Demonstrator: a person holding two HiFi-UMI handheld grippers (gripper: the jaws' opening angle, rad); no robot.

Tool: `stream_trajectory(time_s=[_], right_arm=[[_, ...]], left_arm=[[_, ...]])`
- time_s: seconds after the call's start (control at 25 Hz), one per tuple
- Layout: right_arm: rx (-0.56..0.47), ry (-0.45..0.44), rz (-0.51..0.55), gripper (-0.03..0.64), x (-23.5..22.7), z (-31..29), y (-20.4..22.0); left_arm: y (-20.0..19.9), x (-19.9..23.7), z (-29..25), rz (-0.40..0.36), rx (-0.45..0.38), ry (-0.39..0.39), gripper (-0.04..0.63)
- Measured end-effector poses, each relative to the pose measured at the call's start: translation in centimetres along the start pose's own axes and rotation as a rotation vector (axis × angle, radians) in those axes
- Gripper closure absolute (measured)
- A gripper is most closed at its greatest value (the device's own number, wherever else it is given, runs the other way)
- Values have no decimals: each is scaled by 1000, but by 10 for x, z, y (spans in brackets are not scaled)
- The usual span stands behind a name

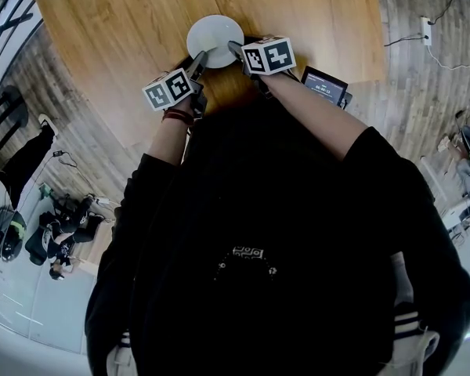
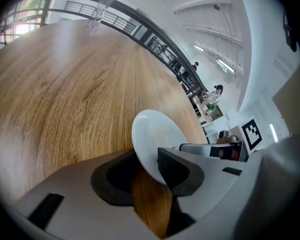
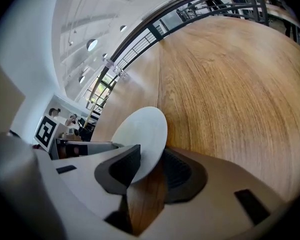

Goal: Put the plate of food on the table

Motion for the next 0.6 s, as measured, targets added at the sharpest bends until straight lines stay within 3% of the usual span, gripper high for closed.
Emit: stream_trajectory(time_s=[0.28, 0.4, 0.6], right_arm=[[32, 72, 131, 453, -6, 6, 1], [37, 111, 188, 392, -7, 9, 0], [25, 151, 216, 380, -11, 18, -6]], left_arm=[[3, -7, -3, -129, 38, -39, 401], [0, -7, -4, -118, 22, -31, 393], [4, -4, 3, -78, 9, -53, 377]])
Point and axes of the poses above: the fingertips, and each gripper's own axes: z backward along the fingers, x to its left, y out of its underside, the point moved 1 cm from there along z, backward along the fingers, and after that the axes turned 8 degrees about -z, right-handed, at the moved point
